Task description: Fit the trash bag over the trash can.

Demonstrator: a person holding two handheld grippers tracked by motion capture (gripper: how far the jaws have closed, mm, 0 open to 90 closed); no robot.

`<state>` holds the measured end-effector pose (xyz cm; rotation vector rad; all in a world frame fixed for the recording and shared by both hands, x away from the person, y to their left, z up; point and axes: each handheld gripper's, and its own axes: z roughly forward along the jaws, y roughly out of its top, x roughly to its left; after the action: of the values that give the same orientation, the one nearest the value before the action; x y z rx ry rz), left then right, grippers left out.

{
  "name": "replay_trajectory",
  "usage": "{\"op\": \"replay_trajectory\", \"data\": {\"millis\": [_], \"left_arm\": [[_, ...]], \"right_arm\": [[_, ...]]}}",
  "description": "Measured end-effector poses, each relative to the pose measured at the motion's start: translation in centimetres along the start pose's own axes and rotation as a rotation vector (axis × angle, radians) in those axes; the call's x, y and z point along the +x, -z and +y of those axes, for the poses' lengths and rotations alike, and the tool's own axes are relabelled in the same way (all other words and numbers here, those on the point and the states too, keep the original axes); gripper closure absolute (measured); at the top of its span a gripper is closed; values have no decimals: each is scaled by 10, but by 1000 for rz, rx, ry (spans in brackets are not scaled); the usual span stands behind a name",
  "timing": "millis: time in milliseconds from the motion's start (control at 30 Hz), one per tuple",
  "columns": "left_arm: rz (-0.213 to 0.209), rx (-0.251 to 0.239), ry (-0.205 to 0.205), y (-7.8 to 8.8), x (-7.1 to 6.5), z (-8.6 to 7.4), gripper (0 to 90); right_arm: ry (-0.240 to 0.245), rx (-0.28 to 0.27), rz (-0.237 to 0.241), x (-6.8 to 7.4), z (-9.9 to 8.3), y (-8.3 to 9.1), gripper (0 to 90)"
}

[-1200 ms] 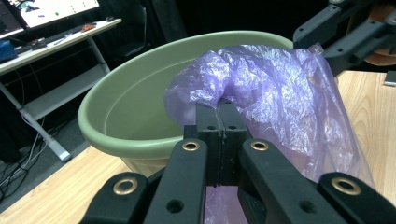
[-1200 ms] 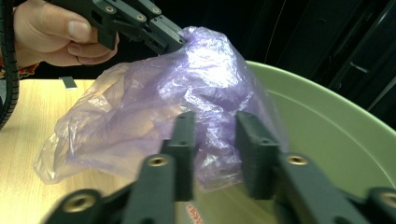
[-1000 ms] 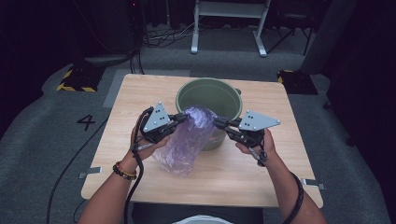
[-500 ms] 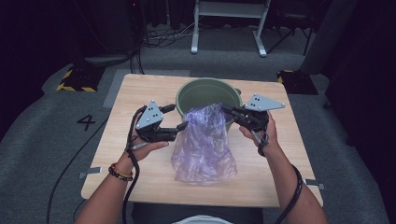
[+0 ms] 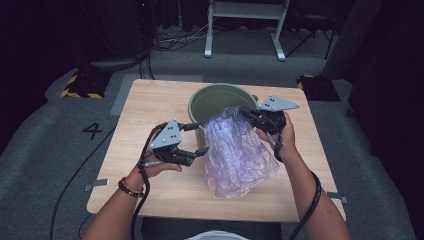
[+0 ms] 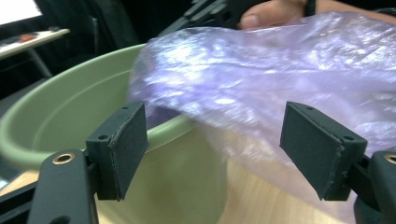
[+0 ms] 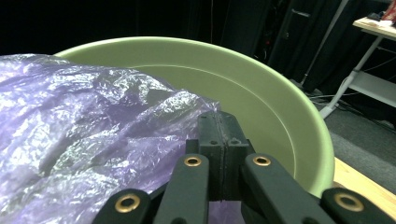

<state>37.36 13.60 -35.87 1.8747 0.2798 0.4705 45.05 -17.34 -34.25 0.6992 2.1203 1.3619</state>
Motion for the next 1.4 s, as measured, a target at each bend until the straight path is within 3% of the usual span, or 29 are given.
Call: {"op": "replay_trajectory", "data": {"millis": [133, 233, 300, 400, 467, 567, 667, 800, 1000, 1133, 1233, 1400], "left_arm": [[40, 20, -31, -10, -2, 5, 245], [49, 24, -30, -15, -1, 7, 335], [75, 34, -44, -18, -1, 7, 466], [129, 43, -56, -20, -1, 7, 641], [111, 27, -43, -18, 1, 7, 730], [114, 16, -35, -15, 2, 7, 793], [112, 10, -26, -13, 3, 7, 836], [119, -2, -1, -10, 6, 8, 871], [133, 5, 3, -12, 6, 10, 891], [138, 10, 5, -13, 7, 11, 892], [132, 5, 17, -13, 8, 13, 891], [134, 10, 14, -12, 10, 14, 891]], "right_arm": [[-1, 7, 0, -1, -1, -1, 890], [-1, 6, 6, -1, -2, 0, 864], [3, 4, 12, -2, -3, 1, 838], [12, -10, 16, -1, -4, 3, 739], [23, -20, 14, 0, -5, 6, 646], [27, -44, 19, 0, -4, 13, 533], [45, -54, 50, 2, -4, 22, 453], [77, -97, 105, 8, -5, 40, 419], [145, -129, 192, 30, -13, 61, 352], [196, -140, 230, 50, -21, 63, 277], [248, -93, 202, 60, -27, 54, 293], [258, -69, 152, 60, -26, 46, 620]]}}
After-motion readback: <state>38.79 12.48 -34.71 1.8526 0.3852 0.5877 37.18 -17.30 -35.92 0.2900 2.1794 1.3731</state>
